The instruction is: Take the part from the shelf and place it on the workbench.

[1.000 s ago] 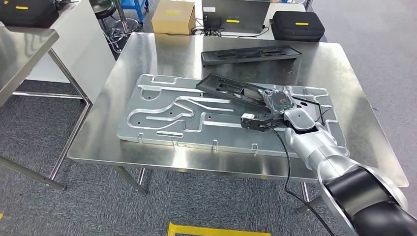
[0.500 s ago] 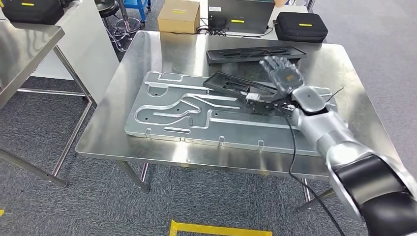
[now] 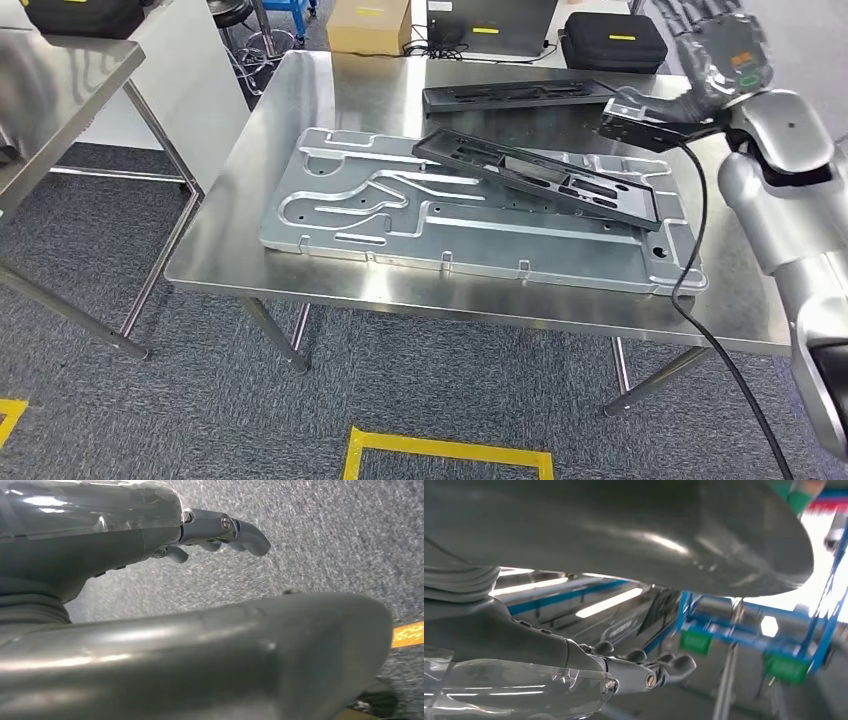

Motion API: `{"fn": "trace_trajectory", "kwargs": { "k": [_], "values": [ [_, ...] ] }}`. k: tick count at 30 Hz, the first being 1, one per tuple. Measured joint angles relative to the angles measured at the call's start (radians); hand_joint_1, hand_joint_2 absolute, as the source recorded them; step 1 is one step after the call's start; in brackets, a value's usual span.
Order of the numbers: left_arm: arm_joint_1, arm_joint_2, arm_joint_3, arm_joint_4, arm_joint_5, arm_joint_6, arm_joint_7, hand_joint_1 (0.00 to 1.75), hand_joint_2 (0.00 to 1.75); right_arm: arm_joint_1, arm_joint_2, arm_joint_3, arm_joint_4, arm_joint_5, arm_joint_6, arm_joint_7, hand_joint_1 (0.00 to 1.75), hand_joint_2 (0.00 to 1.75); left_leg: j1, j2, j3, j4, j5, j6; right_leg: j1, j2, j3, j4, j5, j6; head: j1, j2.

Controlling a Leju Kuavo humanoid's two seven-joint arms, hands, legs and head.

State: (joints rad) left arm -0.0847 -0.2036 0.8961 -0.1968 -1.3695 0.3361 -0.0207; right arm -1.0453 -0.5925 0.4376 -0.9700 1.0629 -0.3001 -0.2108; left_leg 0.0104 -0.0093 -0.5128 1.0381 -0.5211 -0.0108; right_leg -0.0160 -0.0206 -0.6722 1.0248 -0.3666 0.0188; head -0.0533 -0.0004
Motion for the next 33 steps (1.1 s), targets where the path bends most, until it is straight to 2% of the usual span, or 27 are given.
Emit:
{"fn": "trace_trajectory", "kwargs": {
  "k": [2, 4, 5, 6, 8, 9, 10, 11, 12, 13, 15, 16, 17, 19, 20, 21, 23, 24, 25, 26, 27, 28, 29, 30, 31, 32, 33],
  "values": [
    [-0.001, -0.001, 0.001, 0.000, 0.005, 0.001, -0.006, 0.00, 0.00, 0.109, -0.056, -0.069, -0.085, -0.032, -0.043, 0.007, 0.00, 0.00, -0.006, -0.006, 0.006, -0.017, 0.012, 0.015, 0.003, -0.007, 0.004, -0.008, 0.014, 0.015, 0.000, 0.000],
    [0.001, -0.002, 0.002, 0.000, 0.010, 0.003, -0.010, 0.00, 0.00, 0.264, -0.091, -0.164, -0.171, -0.043, -0.097, 0.003, 0.00, 0.00, -0.001, -0.008, 0.000, -0.027, 0.031, 0.031, 0.001, -0.008, 0.008, -0.018, 0.020, 0.027, 0.000, 0.000],
    [0.000, -0.003, 0.002, 0.000, 0.012, 0.004, -0.012, 0.00, 0.00, 0.358, -0.100, -0.226, -0.216, -0.041, -0.127, -0.005, 0.00, 0.00, 0.002, -0.008, -0.006, -0.034, 0.043, 0.040, 0.000, -0.004, 0.005, -0.009, -0.001, 0.032, 0.000, 0.000],
    [-0.001, -0.004, 0.003, 0.000, 0.015, 0.006, -0.012, 0.00, 0.00, 0.455, -0.100, -0.295, -0.259, -0.041, -0.154, -0.016, 0.00, 0.00, 0.005, -0.008, -0.014, -0.040, 0.057, 0.047, -0.002, 0.002, -0.003, 0.018, -0.040, 0.036, 0.000, 0.000],
    [-0.004, -0.006, 0.005, 0.000, 0.021, 0.008, -0.013, 0.00, 0.00, 0.658, -0.069, -0.445, -0.337, -0.062, -0.206, -0.048, 0.00, 0.00, 0.003, -0.011, -0.041, -0.043, 0.081, 0.056, -0.004, 0.013, -0.031, 0.132, -0.149, 0.043, 0.000, 0.000],
    [-0.003, -0.007, 0.006, 0.000, 0.024, 0.010, -0.013, 0.00, 0.00, 0.753, -0.035, -0.518, -0.366, -0.087, -0.227, -0.073, 0.00, 0.00, 0.002, -0.013, -0.056, -0.042, 0.092, 0.056, -0.005, 0.016, -0.041, 0.194, -0.183, 0.045, 0.000, 0.000],
    [0.000, -0.008, 0.008, 0.000, 0.026, 0.012, -0.012, 0.00, 0.00, 0.842, 0.009, -0.587, -0.387, -0.122, -0.242, -0.107, 0.00, 0.00, 0.000, -0.014, -0.072, -0.041, 0.102, 0.056, -0.006, 0.018, -0.041, 0.240, -0.194, 0.046, 0.000, 0.000],
    [0.002, -0.008, 0.009, 0.000, 0.028, 0.014, -0.012, 0.00, 0.00, 0.913, 0.057, -0.646, -0.399, -0.161, -0.245, -0.145, 0.00, 0.00, -0.001, -0.014, -0.088, -0.038, 0.110, 0.055, -0.006, 0.018, -0.027, 0.256, -0.181, 0.046, 0.000, 0.000],
    [0.005, -0.008, 0.010, 0.000, 0.030, 0.015, -0.009, 0.00, 0.00, 0.969, 0.109, -0.700, -0.401, -0.200, -0.233, -0.182, 0.00, 0.00, -0.002, -0.013, -0.103, -0.034, 0.118, 0.052, -0.007, 0.018, 0.003, 0.238, -0.154, 0.045, 0.000, 0.000],
    [0.006, -0.008, 0.012, 0.000, 0.030, 0.016, -0.005, 0.00, 0.00, 1.009, 0.160, -0.749, -0.393, -0.230, -0.207, -0.211, 0.00, 0.00, -0.003, -0.011, -0.117, -0.029, 0.124, 0.048, -0.007, 0.018, 0.049, 0.188, -0.132, 0.042, 0.000, 0.000],
    [0.006, -0.009, 0.017, 0.000, 0.029, 0.016, 0.008, 0.00, 0.00, 1.050, 0.259, -0.834, -0.343, -0.253, -0.136, -0.242, 0.00, 0.00, -0.005, -0.004, -0.135, -0.019, 0.135, 0.036, -0.001, 0.018, 0.149, 0.053, -0.139, 0.030, 0.000, 0.000],
    [0.005, -0.009, 0.019, 0.000, 0.027, 0.015, 0.015, 0.00, 0.00, 1.054, 0.308, -0.871, -0.289, -0.255, -0.104, -0.251, 0.00, 0.00, -0.006, 0.000, -0.137, -0.017, 0.141, 0.030, 0.003, 0.019, 0.180, 0.003, -0.153, 0.022, 0.000, 0.000],
    [0.004, -0.009, 0.021, 0.000, 0.023, 0.014, 0.021, 0.00, 0.00, 1.053, 0.355, -0.906, -0.217, -0.261, -0.082, -0.260, 0.00, 0.00, -0.006, 0.005, -0.137, -0.018, 0.148, 0.023, 0.008, 0.020, 0.193, -0.024, -0.162, 0.012, 0.000, 0.000],
    [0.004, -0.009, 0.022, 0.000, 0.015, 0.012, 0.029, 0.00, 0.00, 1.040, 0.440, -0.974, -0.037, -0.279, -0.067, -0.276, 0.00, 0.00, -0.004, 0.009, -0.138, -0.021, 0.158, 0.009, 0.009, 0.020, 0.183, -0.032, -0.146, -0.006, 0.000, 0.000],
    [0.004, -0.009, 0.022, 0.000, 0.012, 0.011, 0.032, 0.00, 0.00, 1.034, 0.473, -1.002, 0.047, -0.286, -0.068, -0.280, 0.00, 0.00, -0.003, 0.009, -0.145, -0.011, 0.141, 0.003, 0.007, 0.019, 0.173, -0.033, -0.134, -0.016, 0.000, 0.000],
    [0.005, -0.008, 0.023, 0.000, 0.011, 0.011, 0.033, 0.00, 0.00, 1.029, 0.501, -1.022, 0.116, -0.290, -0.070, -0.282, 0.00, 0.00, -0.003, 0.009, -0.155, 0.015, 0.104, -0.002, 0.005, 0.017, 0.160, -0.034, -0.122, -0.024, 0.000, 0.000],
    [0.006, -0.006, 0.023, 0.000, 0.009, 0.011, 0.034, 0.00, 0.00, 1.019, 0.542, -1.051, 0.227, -0.293, -0.070, -0.283, 0.00, 0.00, -0.002, 0.008, -0.182, 0.123, -0.010, -0.009, 0.004, 0.017, 0.129, -0.033, -0.096, -0.034, 0.000, 0.000],
    [0.006, -0.005, 0.024, 0.000, 0.009, 0.011, 0.035, 0.00, 0.00, 1.013, 0.556, -1.063, 0.273, -0.297, -0.068, -0.282, 0.00, 0.00, -0.001, 0.008, -0.192, 0.187, -0.051, -0.012, 0.004, 0.018, 0.112, -0.032, -0.083, -0.035, 0.000, 0.000],
    [0.006, -0.004, 0.024, 0.000, 0.009, 0.012, 0.035, 0.00, 0.00, 1.005, 0.567, -1.077, 0.323, -0.307, -0.058, -0.271, 0.00, 0.00, -0.001, 0.008, -0.194, 0.239, -0.068, -0.014, 0.005, 0.018, 0.094, -0.031, -0.070, -0.035, 0.000, 0.000],
    [0.006, -0.002, 0.024, 0.000, 0.008, 0.014, 0.034, 0.00, 0.00, 0.997, 0.576, -1.093, 0.366, -0.321, -0.045, -0.252, 0.00, 0.00, -0.001, 0.008, -0.183, 0.264, -0.057, -0.014, 0.007, 0.018, 0.076, -0.029, -0.057, -0.034, 0.000, 0.000],
    [0.005, -0.001, 0.024, 0.000, 0.008, 0.016, 0.031, 0.00, 0.00, 0.990, 0.585, -1.113, 0.410, -0.340, -0.027, -0.222, 0.00, 0.00, -0.001, 0.008, -0.153, 0.256, -0.028, -0.011, 0.009, 0.018, 0.059, -0.026, -0.045, -0.033, 0.000, 0.000],
    [0.005, 0.001, 0.024, 0.000, 0.008, 0.019, 0.028, 0.00, 0.00, 0.985, 0.596, -1.134, 0.452, -0.361, -0.008, -0.185, 0.00, 0.00, -0.002, 0.005, -0.107, 0.213, 0.002, -0.005, 0.011, 0.019, 0.043, -0.025, -0.033, -0.031, 0.000, 0.000],
    [0.003, 0.004, 0.024, 0.000, 0.007, 0.021, 0.024, 0.00, 0.00, 0.981, 0.608, -1.156, 0.488, -0.380, 0.008, -0.149, 0.00, 0.00, -0.005, -0.002, -0.043, 0.138, 0.011, 0.004, 0.012, 0.020, 0.030, -0.022, -0.022, -0.029, 0.000, 0.000],
    [0.001, 0.007, 0.024, -0.001, 0.007, 0.022, 0.020, 0.00, 0.00, 0.978, 0.621, -1.176, 0.521, -0.398, 0.024, -0.118, 0.00, 0.00, -0.008, -0.009, 0.024, 0.050, 0.002, 0.012, 0.014, 0.022, 0.022, -0.021, -0.012, -0.027, 0.000, 0.000],
    [-0.001, 0.009, 0.024, -0.001, 0.006, 0.023, 0.016, 0.00, 0.00, 0.976, 0.633, -1.194, 0.547, -0.411, 0.035, -0.097, 0.00, 0.00, -0.011, -0.014, 0.072, -0.018, -0.013, 0.019, 0.015, 0.023, 0.019, -0.022, -0.001, -0.023, 0.000, 0.000],
    [-0.003, 0.011, 0.024, -0.002, 0.006, 0.024, 0.014, 0.00, 0.00, 0.973, 0.643, -1.210, 0.572, -0.421, 0.043, -0.082, 0.00, 0.00, -0.015, -0.017, 0.101, -0.065, -0.028, 0.024, 0.013, 0.025, 0.019, -0.024, 0.011, -0.018, 0.000, 0.000],
    [-0.004, 0.011, 0.024, -0.002, 0.006, 0.024, 0.012, 0.00, 0.00, 0.972, 0.651, -1.223, 0.593, -0.426, 0.048, -0.075, 0.00, 0.00, -0.017, -0.013, 0.108, -0.083, -0.027, 0.027, 0.012, 0.028, 0.019, -0.029, 0.023, -0.012, 0.000, 0.000]
  ]
}}
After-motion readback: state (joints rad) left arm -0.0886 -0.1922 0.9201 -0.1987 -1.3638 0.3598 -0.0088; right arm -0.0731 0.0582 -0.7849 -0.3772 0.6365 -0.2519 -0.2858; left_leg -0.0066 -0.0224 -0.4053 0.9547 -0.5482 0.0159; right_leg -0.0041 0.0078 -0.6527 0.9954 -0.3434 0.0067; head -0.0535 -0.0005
